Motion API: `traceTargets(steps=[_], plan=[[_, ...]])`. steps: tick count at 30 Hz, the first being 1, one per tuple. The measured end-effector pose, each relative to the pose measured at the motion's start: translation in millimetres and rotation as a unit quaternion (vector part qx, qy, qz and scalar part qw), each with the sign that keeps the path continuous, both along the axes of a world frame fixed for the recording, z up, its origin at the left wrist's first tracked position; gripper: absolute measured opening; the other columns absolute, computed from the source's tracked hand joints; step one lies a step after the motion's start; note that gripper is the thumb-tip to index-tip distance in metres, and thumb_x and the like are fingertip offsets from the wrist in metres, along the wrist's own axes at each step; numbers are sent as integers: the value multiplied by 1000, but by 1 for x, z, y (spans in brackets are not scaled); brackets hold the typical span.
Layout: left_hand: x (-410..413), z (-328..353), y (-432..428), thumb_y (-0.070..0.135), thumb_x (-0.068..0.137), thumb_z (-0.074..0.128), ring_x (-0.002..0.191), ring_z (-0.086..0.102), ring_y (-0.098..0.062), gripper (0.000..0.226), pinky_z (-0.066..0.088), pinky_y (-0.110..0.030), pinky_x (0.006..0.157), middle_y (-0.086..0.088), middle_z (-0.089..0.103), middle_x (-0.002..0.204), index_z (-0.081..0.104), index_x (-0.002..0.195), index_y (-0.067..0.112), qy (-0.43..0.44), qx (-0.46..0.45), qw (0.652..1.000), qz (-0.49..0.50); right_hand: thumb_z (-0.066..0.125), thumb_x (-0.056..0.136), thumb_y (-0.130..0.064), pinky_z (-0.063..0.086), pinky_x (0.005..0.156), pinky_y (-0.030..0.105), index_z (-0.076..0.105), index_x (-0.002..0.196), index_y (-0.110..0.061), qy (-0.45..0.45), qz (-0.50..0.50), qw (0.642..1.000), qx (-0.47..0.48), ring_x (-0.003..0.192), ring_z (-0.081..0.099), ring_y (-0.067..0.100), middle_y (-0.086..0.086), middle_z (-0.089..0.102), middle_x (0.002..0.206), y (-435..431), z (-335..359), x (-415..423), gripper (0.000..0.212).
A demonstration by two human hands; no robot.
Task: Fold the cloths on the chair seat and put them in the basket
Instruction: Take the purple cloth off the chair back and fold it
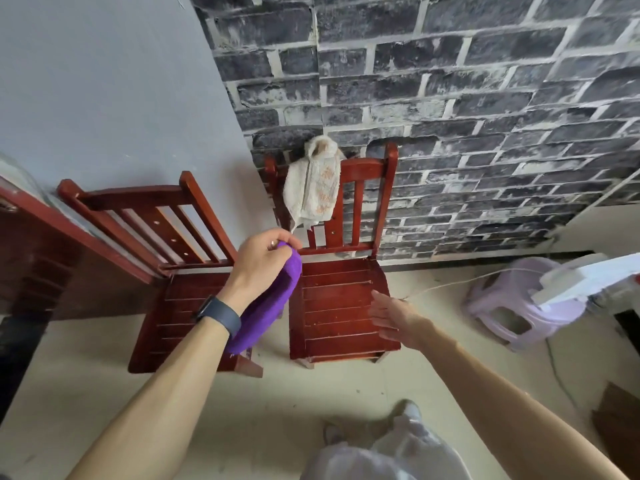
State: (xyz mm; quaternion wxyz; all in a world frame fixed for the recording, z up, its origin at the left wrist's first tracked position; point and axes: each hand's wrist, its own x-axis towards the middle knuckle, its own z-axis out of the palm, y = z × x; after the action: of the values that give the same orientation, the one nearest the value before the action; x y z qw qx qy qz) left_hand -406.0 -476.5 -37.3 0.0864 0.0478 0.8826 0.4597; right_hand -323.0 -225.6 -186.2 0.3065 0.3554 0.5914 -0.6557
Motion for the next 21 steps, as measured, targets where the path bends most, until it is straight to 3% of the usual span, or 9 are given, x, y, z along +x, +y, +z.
traceTargets(steps=[2, 5, 8, 10, 13, 15, 16, 19, 21], plan=[[1, 19, -13, 5, 78, 51, 50, 48, -1, 28, 34, -12, 50, 18, 58, 50, 71, 74, 26, 5, 54, 998, 17, 61, 84, -69, 46, 96, 41, 60, 126, -13, -2, 30, 1000, 0, 120, 58, 23, 4, 61, 132, -15, 0, 0, 70], [2, 39, -29, 12, 66, 47, 54, 50, -2, 27, 38, -15, 50, 14, 59, 54, 71, 70, 24, 8, 116, 992, 40, 52, 80, -82, 30, 115, 50, 34, 154, -14, 3, 55, 998, -10, 148, 32, 27, 6, 34, 161, -37, 12, 1, 102], [0, 47, -36, 8, 60, 44, 59, 55, -4, 32, 41, -15, 51, 10, 64, 62, 72, 61, 25, 8, 171, 983, 59, 54, 70, -89, 24, 117, 54, 33, 156, -23, 23, 30, 999, -23, 150, 27, 24, 3, 29, 164, -47, 14, -4, 110], [-1, 50, -37, 6, 58, 43, 59, 57, -5, 35, 41, -17, 51, 8, 66, 65, 72, 59, 25, -1, 218, 974, 62, 58, 59, -95, 26, 116, 56, 48, 148, -29, 35, 2, 999, -21, 144, 38, 24, -3, 41, 157, -39, -9, -11, 111], [-4, 49, -34, 4, 61, 43, 63, 60, -7, 36, 43, -18, 51, 7, 68, 69, 73, 59, 23, -9, 259, 964, 65, 66, 75, -77, 49, 94, 42, 70, 110, -21, 42, -57, 997, -6, 103, 65, 16, -3, 70, 111, -34, 5, -16, 66], [-6, 46, -32, 3, 66, 44, 69, 62, -9, 37, 46, -19, 55, 6, 70, 75, 73, 61, 25, -3, 253, 965, 74, 68, 93, -43, 48, 57, 25, 61, 83, -19, 64, -96, 993, 7, 61, 60, 8, -6, 63, 71, -30, 15, -15, 27], [-7, 42, -31, 1, 70, 44, 72, 63, -10, 39, 47, -20, 58, 5, 71, 78, 74, 62, 25, 0, 250, 965, 79, 67, 96, -33, 44, 49, 23, 57, 78, -18, 68, -106, 992, 10, 49, 55, 8, -7, 58, 60, -26, 15, -14, 25], [-12, 26, -26, -7, 79, 43, 77, 65, -13, 43, 51, -22, 63, 2, 72, 83, 74, 71, 22, -11, 222, 970, 97, 65, 97, -30, 49, 61, 29, 62, 84, -16, 76, -117, 989, 49, 61, 56, 17, 2, 59, 72, -10, 9, -12, 19], [-17, 8, -24, -6, 83, 44, 74, 64, -13, 39, 52, -23, 65, 7, 68, 75, 74, 82, 18, -14, 141, 985, 93, 62, 97, -35, 52, 73, 36, 70, 93, -15, 85, -71, 975, 192, 74, 61, 25, 7, 65, 84, 7, 4, -11, 22]])
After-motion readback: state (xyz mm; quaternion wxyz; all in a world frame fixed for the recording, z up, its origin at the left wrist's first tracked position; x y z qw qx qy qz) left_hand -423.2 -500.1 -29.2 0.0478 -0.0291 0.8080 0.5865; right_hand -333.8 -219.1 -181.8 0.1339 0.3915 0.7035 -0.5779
